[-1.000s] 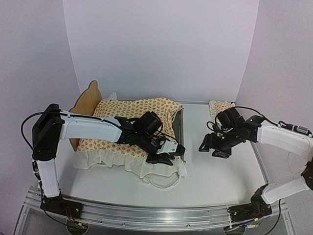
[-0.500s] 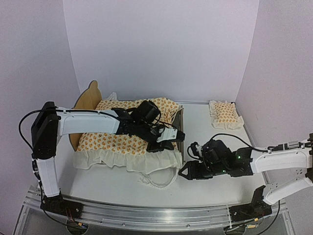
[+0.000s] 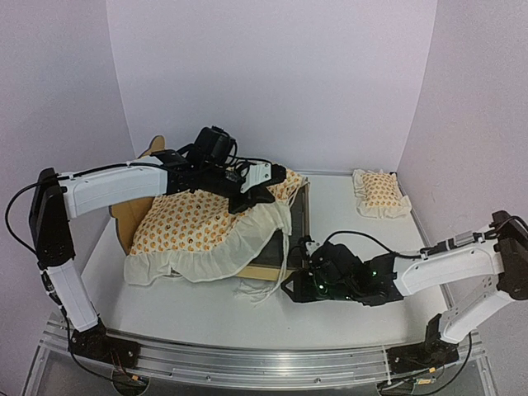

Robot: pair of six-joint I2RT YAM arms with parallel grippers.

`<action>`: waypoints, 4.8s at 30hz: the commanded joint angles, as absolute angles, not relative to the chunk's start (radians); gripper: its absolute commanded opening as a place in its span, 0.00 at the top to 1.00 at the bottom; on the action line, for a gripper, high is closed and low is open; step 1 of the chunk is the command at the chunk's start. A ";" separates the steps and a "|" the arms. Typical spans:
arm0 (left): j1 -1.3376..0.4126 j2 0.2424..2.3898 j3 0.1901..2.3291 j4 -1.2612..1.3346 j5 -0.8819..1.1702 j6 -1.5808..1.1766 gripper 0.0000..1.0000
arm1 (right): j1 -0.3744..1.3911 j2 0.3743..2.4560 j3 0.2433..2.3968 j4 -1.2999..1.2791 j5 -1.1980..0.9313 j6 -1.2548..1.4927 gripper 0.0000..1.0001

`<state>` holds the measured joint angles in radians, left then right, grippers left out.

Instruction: Set up the pet bed

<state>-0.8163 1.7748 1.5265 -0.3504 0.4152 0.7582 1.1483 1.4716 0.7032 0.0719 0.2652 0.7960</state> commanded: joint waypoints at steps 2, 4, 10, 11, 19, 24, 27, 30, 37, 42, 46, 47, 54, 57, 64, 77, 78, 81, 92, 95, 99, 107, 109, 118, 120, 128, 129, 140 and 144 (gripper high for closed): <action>-0.777 1.681 1.562 -0.359 0.440 0.730 1.00 | 1.150 1.408 0.865 0.086 0.403 0.708 0.63; -0.773 1.666 1.549 -0.356 0.450 0.715 1.00 | 1.122 1.357 0.877 0.045 0.426 0.696 0.65; -0.772 1.654 1.536 -0.339 0.470 0.684 1.00 | 0.985 1.401 0.975 -0.065 0.296 0.598 0.55; -0.772 1.656 1.536 -0.338 0.472 0.682 1.00 | 0.951 1.427 0.997 -0.070 0.242 0.579 0.55; -0.772 1.655 1.533 -0.332 0.475 0.681 1.00 | 0.872 1.567 1.088 -0.063 -0.006 0.516 0.59; -0.772 1.652 1.528 -0.336 0.472 0.683 1.00 | 0.850 1.566 1.041 0.005 -0.137 0.521 0.60; -0.771 1.651 1.521 -0.332 0.471 0.688 1.00 | 0.826 1.524 0.985 0.029 -0.217 0.512 0.58; -0.772 1.648 1.518 -0.332 0.469 0.692 1.00 | 0.817 1.461 0.954 0.030 -0.268 0.463 0.52; -0.771 1.649 1.518 -0.326 0.472 0.696 1.00 | 0.816 1.528 1.000 0.062 -0.274 0.421 0.51; -0.772 1.649 1.517 -0.325 0.474 0.697 1.00 | 0.813 1.576 1.023 0.088 -0.258 0.432 0.56; -0.772 1.648 1.514 -0.327 0.472 0.693 1.00 | 0.809 1.628 1.068 0.121 -0.305 0.441 0.69; -0.772 1.648 1.514 -0.327 0.470 0.692 1.00 | 0.809 1.639 1.078 0.122 -0.312 0.443 0.75; -0.757 1.639 1.487 -0.310 0.435 0.695 1.00 | 0.803 1.596 1.084 0.084 -0.304 0.465 1.00; -0.745 1.652 1.476 -0.293 0.403 0.699 1.00 | 0.804 1.558 1.123 0.033 -0.293 0.497 1.00; -0.722 1.597 1.455 -0.268 0.507 0.620 0.25 | 0.831 1.601 1.286 0.004 -0.219 0.688 1.00; -0.793 1.311 0.994 -0.007 0.513 0.168 0.54 | 0.843 1.647 1.350 0.002 -0.149 0.790 1.00; -0.794 1.337 1.006 0.028 0.475 0.150 0.54 | 0.843 1.646 1.350 0.002 -0.150 0.794 1.00; -0.794 1.418 1.039 0.096 0.430 0.113 0.56 | 0.843 1.644 1.350 0.002 -0.158 0.801 1.00; -0.806 1.506 1.038 0.231 0.531 0.009 0.55 | 0.853 1.631 1.346 0.002 -0.152 0.808 1.00; -0.808 1.542 1.061 0.210 0.521 0.003 0.63 | 0.853 1.641 1.358 0.002 -0.161 0.800 1.00; -0.808 1.564 1.085 0.174 0.479 -0.004 0.88 | 0.853 1.634 1.358 0.002 -0.161 0.794 1.00; -0.792 1.506 1.103 0.085 0.530 0.044 1.00 | 0.823 1.584 1.330 -0.097 -0.121 0.744 1.00; -0.789 1.487 1.101 0.061 0.574 0.056 1.00 | 0.809 1.587 1.365 -0.162 -0.128 0.703 1.00; -0.754 1.481 1.118 0.103 0.767 -0.109 1.00 | 0.787 1.579 1.385 -0.230 -0.385 0.578 0.50; -0.742 1.486 1.120 0.105 0.781 -0.131 1.00 | 0.784 1.524 1.331 -0.226 -0.429 0.549 0.53; -0.735 1.489 1.106 0.140 0.843 -0.178 1.00 | 0.794 1.427 1.136 -0.045 -0.516 0.455 0.72; -0.735 1.489 1.104 0.141 0.849 -0.175 1.00 | 0.802 1.434 1.130 -0.025 -0.507 0.447 0.73; -0.735 1.494 1.084 0.148 0.934 -0.195 1.00 | 0.875 1.599 1.171 0.135 -0.459 0.394 0.64; -0.735 1.499 1.082 0.149 0.936 -0.190 1.00 | 0.874 1.604 1.168 0.148 -0.460 0.400 0.66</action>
<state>-0.7345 1.5040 1.0771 0.1143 0.8975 -0.1848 0.8795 1.6016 1.1572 0.0618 -0.4629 0.4149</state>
